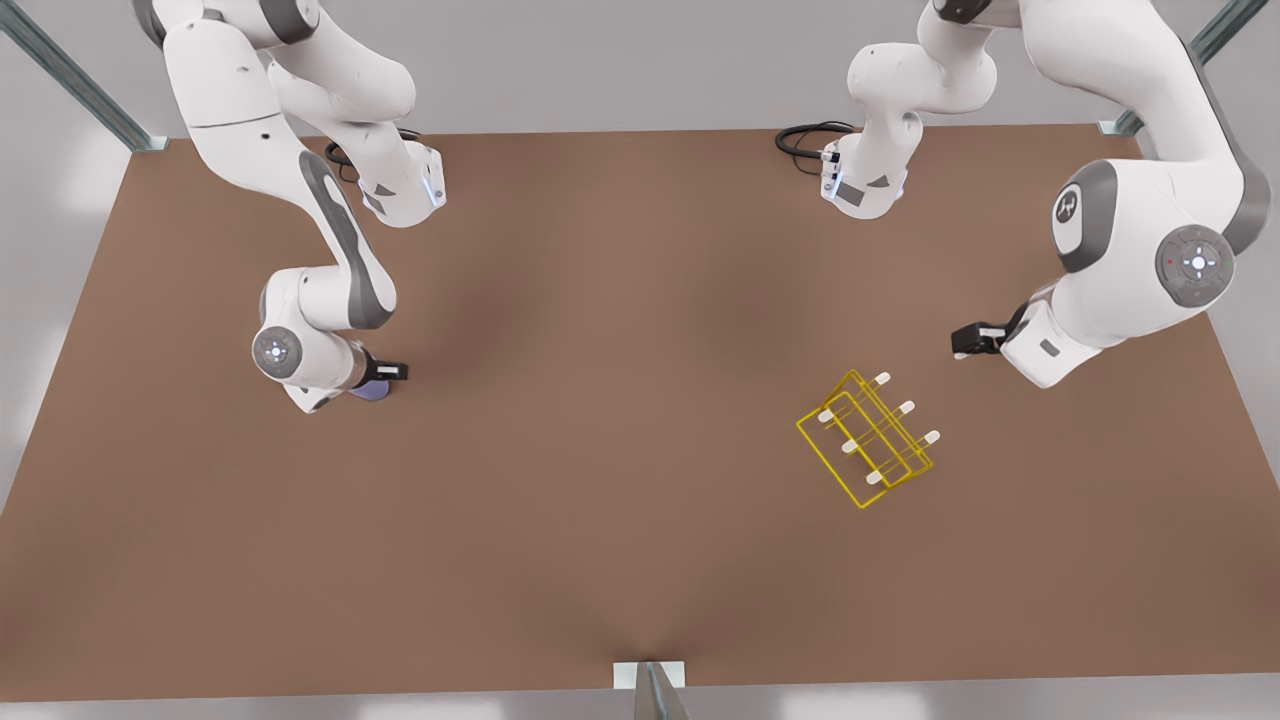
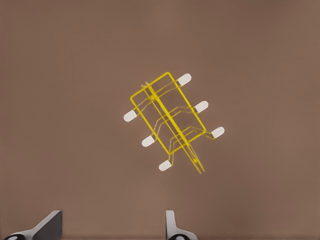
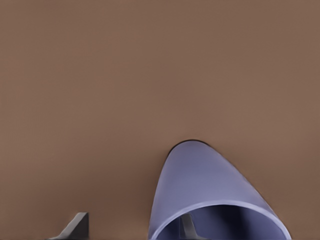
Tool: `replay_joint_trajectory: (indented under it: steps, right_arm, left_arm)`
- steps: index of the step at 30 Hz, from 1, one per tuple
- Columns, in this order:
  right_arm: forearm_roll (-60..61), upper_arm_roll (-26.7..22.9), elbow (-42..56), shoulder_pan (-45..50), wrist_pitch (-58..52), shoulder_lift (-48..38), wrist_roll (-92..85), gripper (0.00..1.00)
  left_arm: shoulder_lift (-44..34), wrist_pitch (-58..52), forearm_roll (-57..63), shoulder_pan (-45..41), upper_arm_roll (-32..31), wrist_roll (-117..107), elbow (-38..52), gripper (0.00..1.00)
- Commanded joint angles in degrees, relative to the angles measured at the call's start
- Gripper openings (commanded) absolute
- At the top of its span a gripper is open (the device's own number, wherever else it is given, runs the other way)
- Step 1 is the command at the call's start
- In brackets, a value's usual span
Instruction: Place the cup on the cup holder
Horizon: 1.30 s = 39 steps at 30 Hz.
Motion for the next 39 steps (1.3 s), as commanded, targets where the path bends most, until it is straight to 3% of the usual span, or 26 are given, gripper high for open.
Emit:
replay_joint_trajectory:
  steps: [1, 2, 3, 10, 12, 16, 20, 24, 28, 32, 35, 39]
  right_arm:
    - [0.0, 0.0, -0.1, -0.4, 2.1, 0.1, 0.3, 0.53]
    - [0.0, 0.0, -0.1, -0.6, 2.0, 0.2, 0.3, 0.33]
    - [0.0, 0.0, -0.1, -0.9, 1.8, 0.2, 0.3, 0.21]
    - [-1.6, 0.0, 1.2, -0.9, -0.1, 0.0, 1.1, 0.21]
    - [-1.1, 2.6, 4.1, -0.9, -3.9, -0.5, 6.0, 0.21]
    - [13.2, 5.7, 11.3, -0.1, -7.7, 2.4, 5.3, 0.21]
    - [45.5, 6.0, 17.9, 2.7, -7.5, 11.8, -9.3, 0.21]
    - [61.9, 6.0, 29.4, 8.8, -4.8, 20.6, -11.5, 0.21]
    - [69.4, 6.9, 37.2, 13.0, -3.8, 26.2, -11.2, 0.21]
    - [70.7, 10.7, 49.6, 17.2, -0.5, 37.7, -11.2, 0.21]
    - [70.4, 10.6, 61.3, 19.9, -0.8, 47.1, -11.2, 0.21]
    - [69.7, 7.3, 63.1, 19.5, -6.1, 49.5, -13.4, 0.21]
  left_arm:
    - [0.0, 0.0, 0.1, 0.0, 0.0, 0.1, 0.0, 1.0]
    - [0.0, 0.0, 0.1, 0.0, 0.0, 0.1, 0.0, 1.0]
    - [0.1, 0.2, 0.1, 0.0, 0.0, 0.1, 0.0, 1.0]
    - [0.4, 0.3, 0.1, 0.0, 0.0, 0.1, 0.1, 1.0]
    - [0.4, 0.1, 0.1, 0.0, 0.0, 0.0, 0.1, 1.0]
    - [0.4, -0.3, 0.1, 0.0, 0.0, 0.1, 0.1, 1.0]
    - [0.4, -0.4, 0.1, 0.0, 0.0, 0.1, 0.1, 1.0]
    - [0.4, -0.5, 0.1, 0.0, 0.0, 0.1, 0.0, 1.0]
    - [0.4, -0.4, 0.1, 0.0, 0.4, 0.1, 0.0, 1.0]
    - [0.2, -0.5, 0.2, 0.0, 0.4, 0.1, 0.1, 1.0]
    - [2.0, 0.4, 3.3, 0.0, 0.5, -0.6, 0.7, 1.0]
    - [4.1, 0.4, 5.1, -4.0, -5.0, -33.7, 0.8, 1.0]
